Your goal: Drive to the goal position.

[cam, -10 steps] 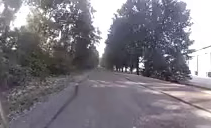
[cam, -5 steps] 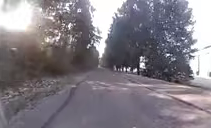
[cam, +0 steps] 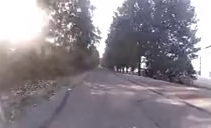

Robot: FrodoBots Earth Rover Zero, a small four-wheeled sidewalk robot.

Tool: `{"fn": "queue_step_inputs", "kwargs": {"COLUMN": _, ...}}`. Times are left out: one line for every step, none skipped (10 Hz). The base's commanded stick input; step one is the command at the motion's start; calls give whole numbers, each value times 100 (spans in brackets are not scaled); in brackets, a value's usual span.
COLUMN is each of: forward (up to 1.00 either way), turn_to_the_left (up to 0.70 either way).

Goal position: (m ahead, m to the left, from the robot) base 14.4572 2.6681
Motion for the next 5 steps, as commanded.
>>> {"fn": "queue_step_inputs", "kwargs": {"forward": 70, "turn_to_the_left": 23}}
{"fn": "queue_step_inputs", "kwargs": {"forward": 70, "turn_to_the_left": 35}}
{"fn": "queue_step_inputs", "kwargs": {"forward": 70, "turn_to_the_left": 15}}
{"fn": "queue_step_inputs", "kwargs": {"forward": 70, "turn_to_the_left": 2}}
{"fn": "queue_step_inputs", "kwargs": {"forward": 70, "turn_to_the_left": 2}}
